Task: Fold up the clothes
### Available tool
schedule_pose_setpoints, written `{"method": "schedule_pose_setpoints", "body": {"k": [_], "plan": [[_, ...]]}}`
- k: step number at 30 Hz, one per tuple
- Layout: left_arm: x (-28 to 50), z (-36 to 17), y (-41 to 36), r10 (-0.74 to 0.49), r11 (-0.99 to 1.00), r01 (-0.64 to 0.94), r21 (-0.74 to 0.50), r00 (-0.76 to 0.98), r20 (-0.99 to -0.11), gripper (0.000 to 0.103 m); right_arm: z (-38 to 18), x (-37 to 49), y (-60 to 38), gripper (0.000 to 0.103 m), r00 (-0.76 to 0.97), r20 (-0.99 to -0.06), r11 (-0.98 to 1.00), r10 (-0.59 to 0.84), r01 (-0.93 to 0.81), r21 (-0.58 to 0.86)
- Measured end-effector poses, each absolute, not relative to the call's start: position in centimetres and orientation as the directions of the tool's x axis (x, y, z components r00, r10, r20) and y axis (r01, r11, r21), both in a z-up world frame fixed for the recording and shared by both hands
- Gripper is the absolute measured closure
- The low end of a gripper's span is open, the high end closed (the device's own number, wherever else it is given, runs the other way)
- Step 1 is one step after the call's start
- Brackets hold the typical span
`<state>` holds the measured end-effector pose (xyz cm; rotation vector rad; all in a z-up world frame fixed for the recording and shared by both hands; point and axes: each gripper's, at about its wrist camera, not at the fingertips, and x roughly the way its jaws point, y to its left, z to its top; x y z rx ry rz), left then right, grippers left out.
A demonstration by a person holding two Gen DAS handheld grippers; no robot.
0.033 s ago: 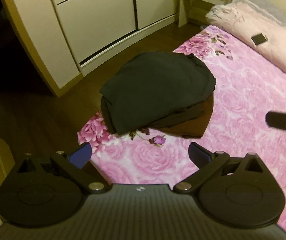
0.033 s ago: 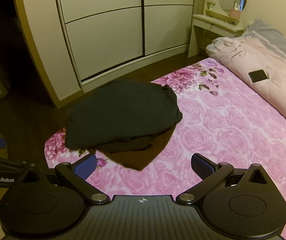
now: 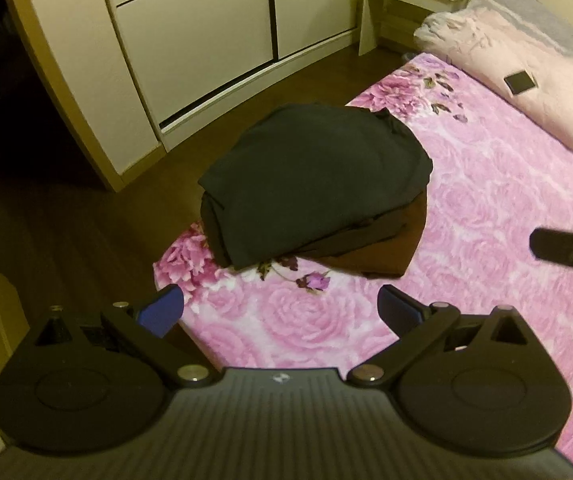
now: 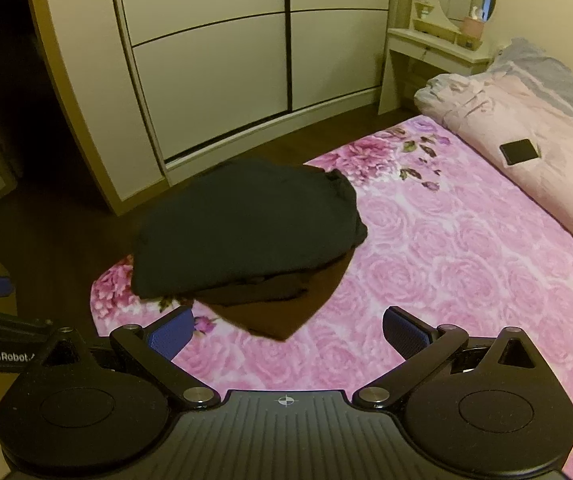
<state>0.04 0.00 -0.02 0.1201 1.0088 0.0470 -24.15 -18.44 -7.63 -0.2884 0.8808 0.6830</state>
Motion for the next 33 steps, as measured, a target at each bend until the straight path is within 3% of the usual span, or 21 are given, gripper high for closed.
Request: {"method": "schedule_pose_setpoints", "body": {"k": [33], "plan": [[-0.2, -0.4, -0.4, 0.01, 0.999, 0.028, 0.03, 0.535, -0.845, 0.002, -8.5, -23.9, -20.1, 0.0, 0.433, -0.789, 0.749, 0.435, -0.661, 0.05]]}}
